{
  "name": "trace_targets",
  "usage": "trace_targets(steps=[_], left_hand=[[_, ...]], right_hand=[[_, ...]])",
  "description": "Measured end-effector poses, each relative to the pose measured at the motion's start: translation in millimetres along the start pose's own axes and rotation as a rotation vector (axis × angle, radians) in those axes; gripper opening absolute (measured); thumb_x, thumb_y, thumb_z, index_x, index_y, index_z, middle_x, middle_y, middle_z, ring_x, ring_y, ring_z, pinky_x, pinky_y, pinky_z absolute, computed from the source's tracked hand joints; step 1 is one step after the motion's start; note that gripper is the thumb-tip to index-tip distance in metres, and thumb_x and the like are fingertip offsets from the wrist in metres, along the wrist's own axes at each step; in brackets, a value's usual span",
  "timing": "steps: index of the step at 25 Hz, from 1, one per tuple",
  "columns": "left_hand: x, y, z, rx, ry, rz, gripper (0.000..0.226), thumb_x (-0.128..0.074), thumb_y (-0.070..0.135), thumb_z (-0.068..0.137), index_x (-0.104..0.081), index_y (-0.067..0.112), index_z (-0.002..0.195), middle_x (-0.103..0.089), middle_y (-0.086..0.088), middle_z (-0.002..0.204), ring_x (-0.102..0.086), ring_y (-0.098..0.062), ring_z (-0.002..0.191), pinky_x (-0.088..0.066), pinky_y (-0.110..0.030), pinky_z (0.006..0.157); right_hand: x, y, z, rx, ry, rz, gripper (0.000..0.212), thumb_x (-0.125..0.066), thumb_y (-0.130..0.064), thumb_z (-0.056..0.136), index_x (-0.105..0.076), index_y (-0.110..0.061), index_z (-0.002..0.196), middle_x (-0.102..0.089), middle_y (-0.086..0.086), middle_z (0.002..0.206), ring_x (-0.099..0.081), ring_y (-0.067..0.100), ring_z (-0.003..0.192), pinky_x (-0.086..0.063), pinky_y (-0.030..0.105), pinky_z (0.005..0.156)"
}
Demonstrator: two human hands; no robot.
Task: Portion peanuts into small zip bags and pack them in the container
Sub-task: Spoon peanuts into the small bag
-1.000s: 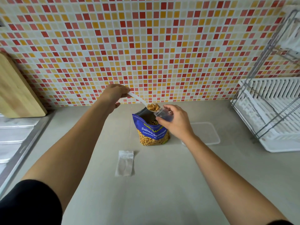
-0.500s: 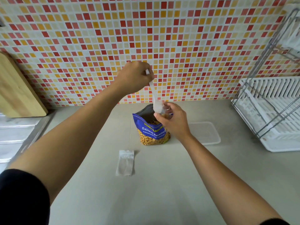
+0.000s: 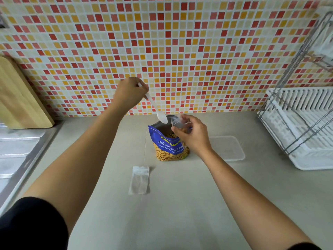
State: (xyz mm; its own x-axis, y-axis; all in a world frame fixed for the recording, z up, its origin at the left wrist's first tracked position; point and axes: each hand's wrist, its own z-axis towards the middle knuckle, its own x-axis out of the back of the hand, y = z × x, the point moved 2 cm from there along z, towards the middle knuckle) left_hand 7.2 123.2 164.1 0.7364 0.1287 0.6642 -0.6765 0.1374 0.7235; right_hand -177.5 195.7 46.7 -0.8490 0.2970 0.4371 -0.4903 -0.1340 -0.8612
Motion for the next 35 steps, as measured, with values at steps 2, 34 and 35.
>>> trace_targets(steps=[2,34,35], left_hand=[[-14.1,-12.2,-4.0,0.019,-0.046,0.025,0.022,-0.052,0.017,0.092,-0.067,0.004,0.1,-0.065,-0.005,0.089,-0.051,-0.008,0.064,-0.041,-0.018,0.055],[-122.7,-5.2,-98.4,0.037,-0.513,-0.566,0.036,-0.066,0.022,0.085,-0.059,-0.009,0.104,-0.064,-0.024,0.091,-0.067,-0.027,0.084,-0.056,-0.031,0.079],[-133.0,-1.9,-102.9,0.059,-0.52,-0.598,0.037,-0.066,0.02,0.086,-0.058,-0.012,0.102,-0.06,-0.022,0.086,-0.064,-0.025,0.079,-0.054,-0.032,0.076]], right_hand=[[-0.2,-0.4,0.3,-0.005,-0.002,0.0,0.051,-0.075,-0.035,0.074,-0.058,-0.015,0.118,-0.061,-0.002,0.108,-0.058,0.002,0.081,-0.045,0.009,0.067],[72.8,-10.3,8.1,-0.166,-0.075,0.34,0.017,-0.075,-0.022,0.076,-0.059,-0.018,0.075,-0.066,0.0,0.069,-0.061,0.011,0.063,-0.051,0.028,0.064],[79.0,-3.5,5.6,-0.187,-0.068,0.33,0.019,-0.076,-0.023,0.074,-0.058,-0.017,0.073,-0.065,0.001,0.069,-0.06,0.012,0.062,-0.05,0.028,0.062]])
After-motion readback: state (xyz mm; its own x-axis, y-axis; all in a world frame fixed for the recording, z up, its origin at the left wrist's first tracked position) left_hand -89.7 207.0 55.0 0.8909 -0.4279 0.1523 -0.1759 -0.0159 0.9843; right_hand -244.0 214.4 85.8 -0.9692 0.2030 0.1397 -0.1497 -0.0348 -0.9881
